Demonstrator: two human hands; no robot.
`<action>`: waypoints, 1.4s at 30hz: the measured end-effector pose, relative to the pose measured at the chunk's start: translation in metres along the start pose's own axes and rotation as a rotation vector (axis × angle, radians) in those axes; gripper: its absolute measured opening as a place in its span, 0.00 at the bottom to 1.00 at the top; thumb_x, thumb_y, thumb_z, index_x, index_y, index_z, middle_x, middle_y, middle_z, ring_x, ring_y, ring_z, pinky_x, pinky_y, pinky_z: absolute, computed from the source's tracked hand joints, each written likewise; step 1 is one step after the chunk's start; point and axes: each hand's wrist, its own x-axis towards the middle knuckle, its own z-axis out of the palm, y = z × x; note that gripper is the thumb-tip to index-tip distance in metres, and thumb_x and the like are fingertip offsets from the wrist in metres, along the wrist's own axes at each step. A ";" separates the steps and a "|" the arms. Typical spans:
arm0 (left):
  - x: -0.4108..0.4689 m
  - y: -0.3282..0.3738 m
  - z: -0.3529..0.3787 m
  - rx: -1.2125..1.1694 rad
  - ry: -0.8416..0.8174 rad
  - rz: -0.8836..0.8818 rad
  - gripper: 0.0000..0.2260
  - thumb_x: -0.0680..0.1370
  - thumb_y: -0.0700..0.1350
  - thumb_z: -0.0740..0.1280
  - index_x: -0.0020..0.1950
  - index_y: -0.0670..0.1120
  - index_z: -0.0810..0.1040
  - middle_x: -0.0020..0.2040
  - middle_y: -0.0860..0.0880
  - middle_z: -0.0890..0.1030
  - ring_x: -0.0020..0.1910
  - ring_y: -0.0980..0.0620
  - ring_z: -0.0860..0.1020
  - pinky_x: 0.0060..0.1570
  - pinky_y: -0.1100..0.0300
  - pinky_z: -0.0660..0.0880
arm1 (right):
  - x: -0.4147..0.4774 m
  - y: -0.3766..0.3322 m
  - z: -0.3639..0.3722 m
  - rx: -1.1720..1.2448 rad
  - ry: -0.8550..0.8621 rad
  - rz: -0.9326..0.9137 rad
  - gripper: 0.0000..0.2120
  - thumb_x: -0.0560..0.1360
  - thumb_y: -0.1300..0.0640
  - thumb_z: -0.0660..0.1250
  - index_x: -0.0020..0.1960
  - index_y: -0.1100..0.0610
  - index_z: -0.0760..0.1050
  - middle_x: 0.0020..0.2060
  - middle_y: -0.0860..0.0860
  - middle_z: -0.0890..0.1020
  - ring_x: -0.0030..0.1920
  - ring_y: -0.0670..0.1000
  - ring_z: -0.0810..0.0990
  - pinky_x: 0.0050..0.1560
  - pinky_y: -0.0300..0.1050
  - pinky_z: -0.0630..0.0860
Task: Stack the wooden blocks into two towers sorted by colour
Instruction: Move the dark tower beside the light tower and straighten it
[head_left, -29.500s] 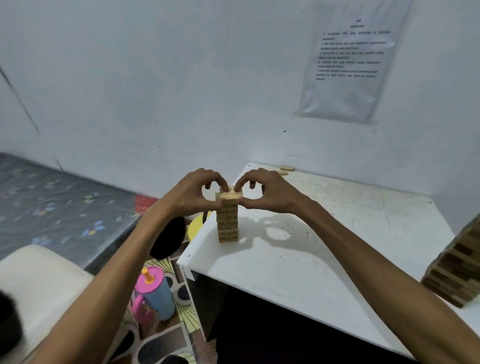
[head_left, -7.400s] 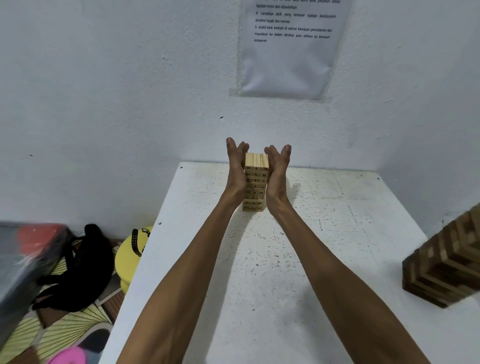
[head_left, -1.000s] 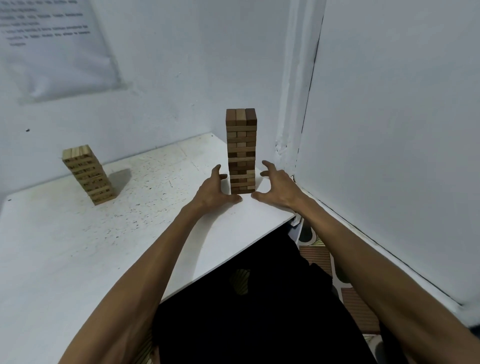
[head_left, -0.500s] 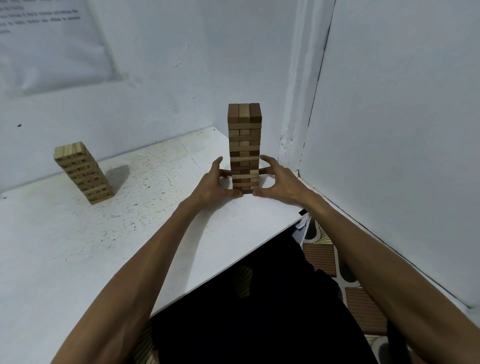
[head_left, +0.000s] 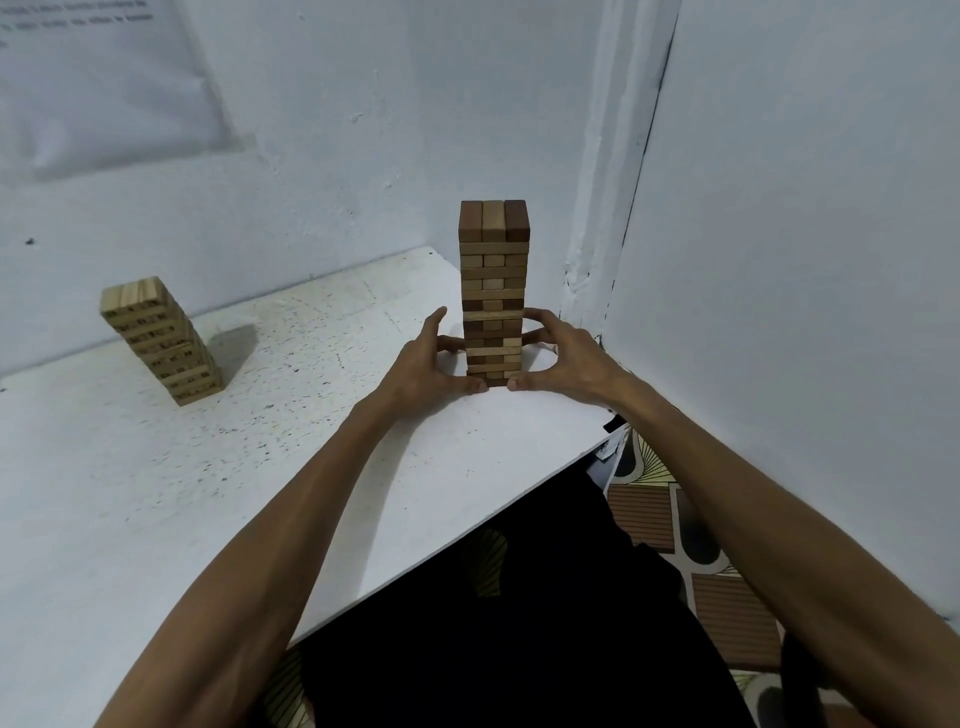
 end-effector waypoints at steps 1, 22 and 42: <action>0.001 -0.001 0.000 0.002 0.000 0.004 0.55 0.71 0.51 0.82 0.85 0.50 0.47 0.73 0.48 0.77 0.76 0.44 0.69 0.74 0.45 0.64 | 0.001 0.001 0.000 0.000 0.000 -0.005 0.49 0.67 0.43 0.83 0.80 0.48 0.60 0.67 0.48 0.81 0.70 0.53 0.75 0.73 0.55 0.68; -0.009 -0.046 -0.044 0.007 0.160 -0.058 0.54 0.71 0.53 0.82 0.85 0.53 0.48 0.72 0.50 0.78 0.73 0.48 0.72 0.66 0.57 0.66 | 0.074 -0.018 0.045 0.071 -0.134 -0.089 0.52 0.66 0.42 0.83 0.81 0.46 0.58 0.65 0.44 0.82 0.70 0.49 0.76 0.73 0.54 0.69; -0.028 -0.106 -0.121 0.012 0.368 -0.239 0.54 0.70 0.58 0.81 0.83 0.60 0.47 0.72 0.51 0.77 0.71 0.48 0.74 0.70 0.46 0.73 | 0.171 -0.081 0.123 0.133 -0.326 -0.222 0.52 0.66 0.46 0.84 0.81 0.45 0.58 0.65 0.47 0.81 0.65 0.46 0.77 0.67 0.46 0.72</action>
